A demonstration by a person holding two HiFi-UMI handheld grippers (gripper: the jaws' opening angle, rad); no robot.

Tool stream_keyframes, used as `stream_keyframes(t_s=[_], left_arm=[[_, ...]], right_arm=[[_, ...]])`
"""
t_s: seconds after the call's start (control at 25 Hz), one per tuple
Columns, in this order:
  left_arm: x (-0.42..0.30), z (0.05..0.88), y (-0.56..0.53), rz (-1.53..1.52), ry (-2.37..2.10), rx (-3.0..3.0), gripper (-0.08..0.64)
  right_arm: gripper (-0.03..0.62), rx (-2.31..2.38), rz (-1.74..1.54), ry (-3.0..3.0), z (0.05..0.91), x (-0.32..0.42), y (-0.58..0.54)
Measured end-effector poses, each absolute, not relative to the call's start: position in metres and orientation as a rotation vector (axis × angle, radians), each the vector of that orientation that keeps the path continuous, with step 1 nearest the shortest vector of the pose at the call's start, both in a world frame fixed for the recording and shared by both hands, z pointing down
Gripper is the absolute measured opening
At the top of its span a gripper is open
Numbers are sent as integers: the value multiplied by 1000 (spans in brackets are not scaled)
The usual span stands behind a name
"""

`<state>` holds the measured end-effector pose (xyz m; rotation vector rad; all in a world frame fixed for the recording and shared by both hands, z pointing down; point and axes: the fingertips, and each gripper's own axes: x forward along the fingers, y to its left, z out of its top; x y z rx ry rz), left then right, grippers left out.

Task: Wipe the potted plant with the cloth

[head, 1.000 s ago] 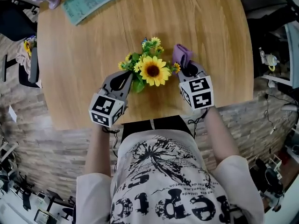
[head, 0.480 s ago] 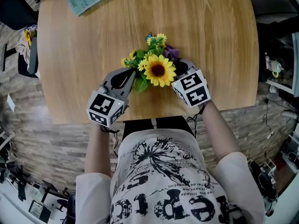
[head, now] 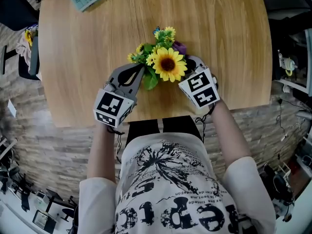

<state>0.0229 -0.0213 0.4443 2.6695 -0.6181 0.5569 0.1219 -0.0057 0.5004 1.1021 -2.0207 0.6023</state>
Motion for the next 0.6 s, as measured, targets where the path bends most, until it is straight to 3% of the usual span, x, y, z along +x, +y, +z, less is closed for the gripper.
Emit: stream_keyframes(t_s=[0.6], left_arm=[[21,444,-28,509,-558,2707,3]], right_arm=[[71,1196,738,-1972,501,111,23]])
